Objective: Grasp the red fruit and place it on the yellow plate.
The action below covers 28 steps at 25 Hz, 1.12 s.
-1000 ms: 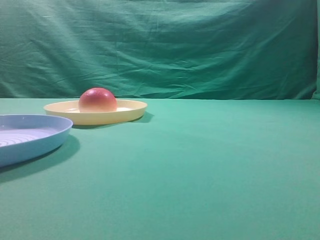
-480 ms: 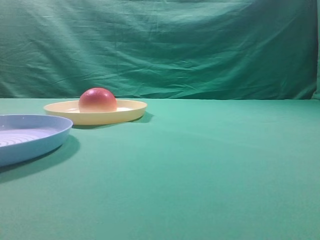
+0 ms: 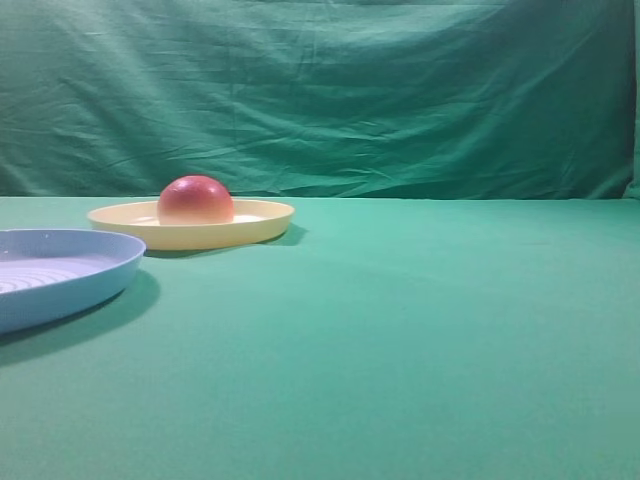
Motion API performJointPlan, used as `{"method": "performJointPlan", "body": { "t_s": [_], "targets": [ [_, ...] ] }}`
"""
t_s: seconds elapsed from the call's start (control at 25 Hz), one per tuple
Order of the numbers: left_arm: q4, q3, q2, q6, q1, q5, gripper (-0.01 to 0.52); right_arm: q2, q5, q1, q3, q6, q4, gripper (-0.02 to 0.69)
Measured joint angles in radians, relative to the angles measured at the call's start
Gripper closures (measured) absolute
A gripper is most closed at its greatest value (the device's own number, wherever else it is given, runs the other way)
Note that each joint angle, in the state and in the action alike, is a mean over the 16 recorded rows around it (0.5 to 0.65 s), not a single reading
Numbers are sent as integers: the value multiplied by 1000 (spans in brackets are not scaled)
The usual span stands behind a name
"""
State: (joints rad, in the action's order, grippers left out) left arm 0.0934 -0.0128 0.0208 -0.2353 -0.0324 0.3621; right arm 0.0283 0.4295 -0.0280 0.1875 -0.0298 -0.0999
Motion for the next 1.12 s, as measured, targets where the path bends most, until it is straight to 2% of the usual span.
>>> {"method": "performJointPlan", "body": {
  "t_s": [0.44, 1.12],
  "targets": [
    [0, 0, 0, 0, 0, 0, 514, -39, -62, 13, -194, -12, 9, 665],
    [0, 0, 0, 0, 0, 0, 514, -39, -57, 13, -212, -25, 11, 665]
  ]
}}
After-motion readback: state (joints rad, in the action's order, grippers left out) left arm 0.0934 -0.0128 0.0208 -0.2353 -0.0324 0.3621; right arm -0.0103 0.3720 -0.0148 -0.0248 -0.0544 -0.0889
